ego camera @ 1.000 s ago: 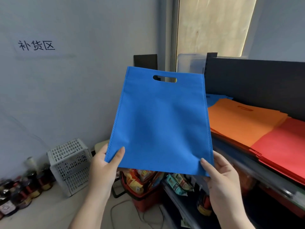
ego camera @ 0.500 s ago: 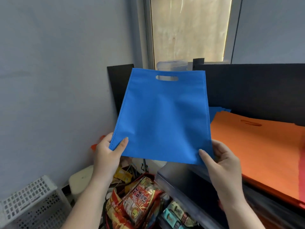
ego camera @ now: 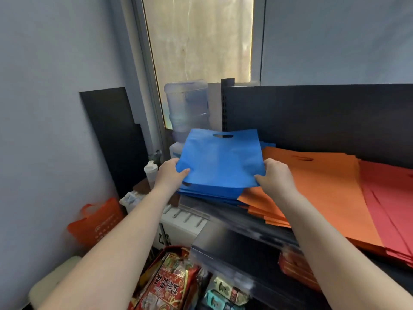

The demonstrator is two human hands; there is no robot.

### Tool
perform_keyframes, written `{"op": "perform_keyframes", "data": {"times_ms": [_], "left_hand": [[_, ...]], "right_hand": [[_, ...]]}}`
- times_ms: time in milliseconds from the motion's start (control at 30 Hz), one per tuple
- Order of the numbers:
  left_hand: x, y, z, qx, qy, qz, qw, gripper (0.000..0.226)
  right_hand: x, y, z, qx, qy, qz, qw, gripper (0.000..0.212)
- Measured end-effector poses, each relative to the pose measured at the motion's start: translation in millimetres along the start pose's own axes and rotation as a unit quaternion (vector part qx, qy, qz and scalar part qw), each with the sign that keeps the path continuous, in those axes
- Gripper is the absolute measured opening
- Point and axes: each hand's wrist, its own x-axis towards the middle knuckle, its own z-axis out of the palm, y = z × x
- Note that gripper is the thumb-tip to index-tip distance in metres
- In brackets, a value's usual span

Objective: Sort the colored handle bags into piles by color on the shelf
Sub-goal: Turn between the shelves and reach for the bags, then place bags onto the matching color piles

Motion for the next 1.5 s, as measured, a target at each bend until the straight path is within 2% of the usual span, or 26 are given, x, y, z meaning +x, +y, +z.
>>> {"op": "perform_keyframes", "data": {"times_ms": [100,267,333,400,533,700,900,1067,1167,1500], "left_hand": [[16,-10,8,0.131,-0.053,-0.004,0.990,0.035],[25,-14,6,0.287,-0.104,0.001,0.952,0.045],[25,-6,5,0.366,-0.098,0.044,0.924,0.049],[27,11,8,0.400,-0.091,0.120,0.904,0.049],[21,63,27,0.373,-0.091,0.261,0.886,0.049],[-3,137,56,0.307,-0.094,0.388,0.864,0.046],[-44,236,99,0.310,-0.110,0.460,0.825,0.048],[-118,335,146,0.260,-0.112,0.522,0.805,0.050],[-175,393,178,0.229,-0.117,0.557,0.790,0.049],[-373,526,281,0.136,-0.196,0.638,0.732,0.050]], "right_hand": [[-2,0,7,-0.114,-0.057,0.045,0.991,0.003],[-10,-6,11,-0.188,-0.058,0.084,0.977,0.006],[-14,-9,7,-0.213,-0.056,0.079,0.972,0.003],[-18,-10,0,-0.248,-0.046,0.060,0.966,0.015],[-32,-1,-29,-0.311,0.012,0.028,0.950,0.033],[-64,27,-96,-0.379,0.045,0.067,0.922,0.043],[-124,70,-214,-0.450,0.071,0.139,0.880,0.037],[-199,118,-316,-0.565,0.091,0.184,0.799,0.029],[-254,154,-368,-0.593,0.091,0.228,0.767,0.032],[-421,249,-480,-0.550,0.092,0.411,0.721,0.047]]}}
